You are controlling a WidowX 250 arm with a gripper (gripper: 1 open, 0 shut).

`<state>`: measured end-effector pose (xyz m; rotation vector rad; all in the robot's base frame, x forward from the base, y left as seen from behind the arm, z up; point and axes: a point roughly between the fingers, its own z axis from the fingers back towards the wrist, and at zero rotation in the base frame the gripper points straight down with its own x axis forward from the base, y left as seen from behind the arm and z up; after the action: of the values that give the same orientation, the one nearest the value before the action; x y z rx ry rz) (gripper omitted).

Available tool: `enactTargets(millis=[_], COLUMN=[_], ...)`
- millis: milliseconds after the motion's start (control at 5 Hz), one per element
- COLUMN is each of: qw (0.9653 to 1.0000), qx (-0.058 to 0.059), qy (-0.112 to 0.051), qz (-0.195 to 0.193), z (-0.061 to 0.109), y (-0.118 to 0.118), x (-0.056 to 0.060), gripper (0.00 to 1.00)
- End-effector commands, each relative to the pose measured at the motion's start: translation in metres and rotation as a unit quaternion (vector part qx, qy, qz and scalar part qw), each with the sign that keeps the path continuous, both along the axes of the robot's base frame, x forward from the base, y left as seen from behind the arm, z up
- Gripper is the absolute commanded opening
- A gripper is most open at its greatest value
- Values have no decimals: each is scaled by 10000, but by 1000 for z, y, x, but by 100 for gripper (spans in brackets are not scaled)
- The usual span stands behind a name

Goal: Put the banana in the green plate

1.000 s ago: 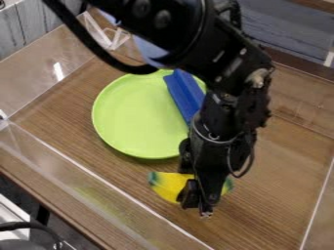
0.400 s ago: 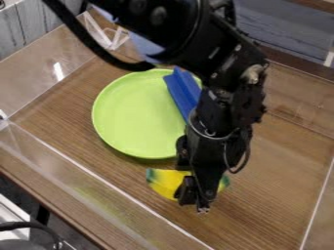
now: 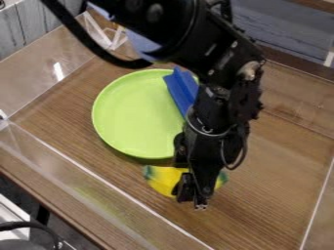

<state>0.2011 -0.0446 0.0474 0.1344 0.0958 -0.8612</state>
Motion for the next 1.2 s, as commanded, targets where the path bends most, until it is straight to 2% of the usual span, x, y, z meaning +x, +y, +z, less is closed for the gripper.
enactTargets(millis=[0, 200, 1000], qw=[9994, 9993, 9989], qx=[-71, -70, 6], qy=[-349, -362, -458], qz=[52, 91, 138], z=[15, 11, 10], y=[2, 4, 20], x=[10, 11, 12], gripper=[0, 0, 0])
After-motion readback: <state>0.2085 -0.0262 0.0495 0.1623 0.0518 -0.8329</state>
